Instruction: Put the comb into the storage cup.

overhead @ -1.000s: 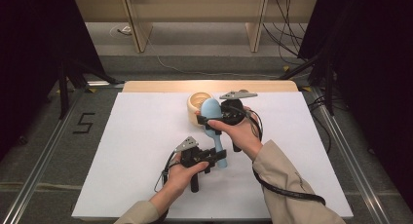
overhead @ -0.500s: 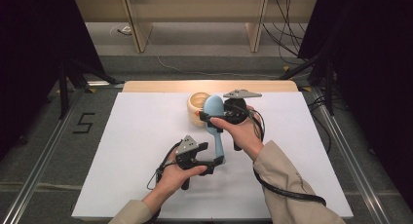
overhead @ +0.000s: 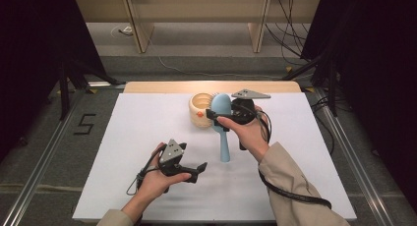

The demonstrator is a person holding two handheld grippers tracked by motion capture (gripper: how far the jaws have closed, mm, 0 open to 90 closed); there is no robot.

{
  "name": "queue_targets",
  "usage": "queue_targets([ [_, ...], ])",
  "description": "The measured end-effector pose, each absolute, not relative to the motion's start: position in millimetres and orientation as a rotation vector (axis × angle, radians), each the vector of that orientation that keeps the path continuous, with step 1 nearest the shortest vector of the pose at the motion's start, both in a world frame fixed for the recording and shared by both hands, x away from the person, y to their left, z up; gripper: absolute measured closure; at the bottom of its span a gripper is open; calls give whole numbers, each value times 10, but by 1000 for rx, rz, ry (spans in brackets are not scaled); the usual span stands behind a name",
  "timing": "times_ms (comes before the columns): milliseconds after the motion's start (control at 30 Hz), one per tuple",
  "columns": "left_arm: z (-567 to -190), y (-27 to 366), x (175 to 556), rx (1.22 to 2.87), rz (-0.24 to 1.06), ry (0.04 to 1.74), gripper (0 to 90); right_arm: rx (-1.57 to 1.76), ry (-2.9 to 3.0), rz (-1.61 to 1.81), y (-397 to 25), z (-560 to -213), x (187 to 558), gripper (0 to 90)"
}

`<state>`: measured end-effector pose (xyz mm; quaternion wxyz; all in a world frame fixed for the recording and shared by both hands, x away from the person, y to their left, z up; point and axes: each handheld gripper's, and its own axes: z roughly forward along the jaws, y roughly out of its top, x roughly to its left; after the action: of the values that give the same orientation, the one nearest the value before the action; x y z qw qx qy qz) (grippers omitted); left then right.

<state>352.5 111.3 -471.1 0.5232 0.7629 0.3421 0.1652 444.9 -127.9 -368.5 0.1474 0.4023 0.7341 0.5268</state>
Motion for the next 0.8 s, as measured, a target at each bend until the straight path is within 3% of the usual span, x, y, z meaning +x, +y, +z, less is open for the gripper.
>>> queue_targets([
  [800, -4742, 1648, 3360, 1814, 493, 821, 0, 1164, 2066, 1514, -1351, -3668, 4471, 205],
])
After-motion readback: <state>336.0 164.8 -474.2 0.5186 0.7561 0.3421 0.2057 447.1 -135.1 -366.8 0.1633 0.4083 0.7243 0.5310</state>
